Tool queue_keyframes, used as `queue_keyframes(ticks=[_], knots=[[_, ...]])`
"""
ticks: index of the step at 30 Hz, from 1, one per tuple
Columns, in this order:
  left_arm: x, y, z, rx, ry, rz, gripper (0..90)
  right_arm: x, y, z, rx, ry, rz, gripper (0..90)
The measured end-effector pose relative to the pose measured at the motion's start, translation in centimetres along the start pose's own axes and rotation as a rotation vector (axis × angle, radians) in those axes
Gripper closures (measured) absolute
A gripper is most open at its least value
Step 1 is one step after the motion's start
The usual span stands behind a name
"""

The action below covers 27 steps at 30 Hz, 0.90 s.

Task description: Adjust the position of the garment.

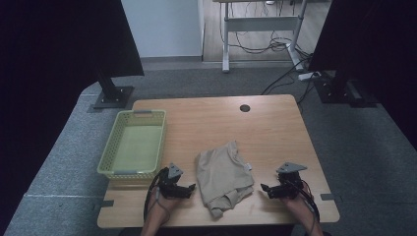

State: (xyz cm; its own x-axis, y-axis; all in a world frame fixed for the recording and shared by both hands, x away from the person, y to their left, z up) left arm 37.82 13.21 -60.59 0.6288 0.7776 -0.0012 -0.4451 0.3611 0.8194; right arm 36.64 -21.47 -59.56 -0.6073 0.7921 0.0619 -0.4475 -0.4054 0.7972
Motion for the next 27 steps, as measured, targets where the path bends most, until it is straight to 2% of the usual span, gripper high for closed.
queue_keyframes(ticks=[4,10,14,17,19,22,27], knots=[[0.0,0.0,0.0,-0.001,0.004,0.003,6.6,2.2,0.8,1.1,-0.027,0.049,0.050,3.2],[0.0,0.0,0.0,-0.001,0.005,0.003,6.6,5.1,0.8,2.6,-0.041,0.120,0.111,3.3],[0.0,0.0,0.0,-0.001,0.005,0.003,6.5,7.0,0.4,3.6,-0.045,0.184,0.146,3.4],[0.0,0.0,0.0,-0.001,0.004,0.003,6.5,8.2,-0.8,4.1,-0.027,0.232,0.171,4.0],[0.0,0.0,0.0,-0.001,0.004,0.002,6.4,8.5,-2.0,4.0,0.002,0.262,0.182,4.3],[0.0,0.0,0.0,-0.001,0.004,0.002,6.3,8.3,-3.8,3.4,0.055,0.280,0.191,4.6],[0.0,0.0,0.0,-0.001,0.005,0.003,6.2,8.2,-4.7,3.4,0.059,0.306,0.166,4.7]])
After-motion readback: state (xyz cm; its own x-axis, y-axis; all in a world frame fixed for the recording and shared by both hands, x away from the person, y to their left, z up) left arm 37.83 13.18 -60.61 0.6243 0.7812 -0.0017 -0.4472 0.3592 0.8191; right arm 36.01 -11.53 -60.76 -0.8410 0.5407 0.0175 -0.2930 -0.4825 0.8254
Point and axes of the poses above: each handheld gripper's, and its own axes: y roughly backward along the jaws, z roughly out of its top, x roughly to its left, the point moved 8 cm from there along -y, roughly forward along the jaws, and after that the axes turned 10 degrees about x, right-handed, at the moved point
